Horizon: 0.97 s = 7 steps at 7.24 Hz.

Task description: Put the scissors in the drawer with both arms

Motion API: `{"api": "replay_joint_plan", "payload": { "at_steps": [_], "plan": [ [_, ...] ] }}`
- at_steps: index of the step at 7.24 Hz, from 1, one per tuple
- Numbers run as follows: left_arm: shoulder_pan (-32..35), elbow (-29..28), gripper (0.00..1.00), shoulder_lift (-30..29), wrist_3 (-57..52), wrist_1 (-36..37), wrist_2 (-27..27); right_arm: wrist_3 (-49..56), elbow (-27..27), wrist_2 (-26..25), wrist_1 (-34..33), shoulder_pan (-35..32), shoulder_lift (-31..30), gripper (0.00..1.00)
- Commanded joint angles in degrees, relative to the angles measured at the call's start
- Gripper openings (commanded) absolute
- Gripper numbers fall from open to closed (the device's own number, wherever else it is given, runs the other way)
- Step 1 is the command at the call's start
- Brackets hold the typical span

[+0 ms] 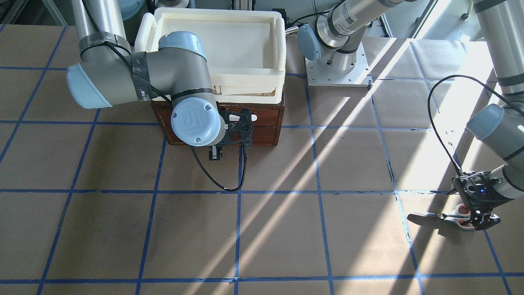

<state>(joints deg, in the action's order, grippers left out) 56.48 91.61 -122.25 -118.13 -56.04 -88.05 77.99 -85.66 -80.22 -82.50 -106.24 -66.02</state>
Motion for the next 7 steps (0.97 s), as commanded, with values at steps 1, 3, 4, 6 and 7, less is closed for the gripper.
{"api": "replay_joint_plan", "payload": {
  "at_steps": [1,3,4,6,7],
  "plan": [
    [-0.06,-0.03,0.97,-1.84,-0.79,1.71,0.51,0.67,-0.21,-0.11,-1.70,-0.02,0.10,0.65],
    [-0.06,-0.03,0.97,-2.99,-0.79,3.57,0.51,0.76,-0.12,-0.28,-3.19,-0.02,0.28,0.56],
    [-0.06,-0.03,0.97,-3.60,-0.87,3.57,0.51,1.11,-0.12,-1.85,-3.98,-0.02,0.37,0.54],
    [-0.06,-0.03,0.97,-3.96,-0.87,3.48,0.68,1.12,0.92,-2.31,-5.48,0.15,1.85,0.54],
    [-0.06,-0.03,0.94,-4.13,-0.87,3.57,0.68,0.59,2.67,-2.31,-6.26,0.15,3.34,0.55]
  ]
}}
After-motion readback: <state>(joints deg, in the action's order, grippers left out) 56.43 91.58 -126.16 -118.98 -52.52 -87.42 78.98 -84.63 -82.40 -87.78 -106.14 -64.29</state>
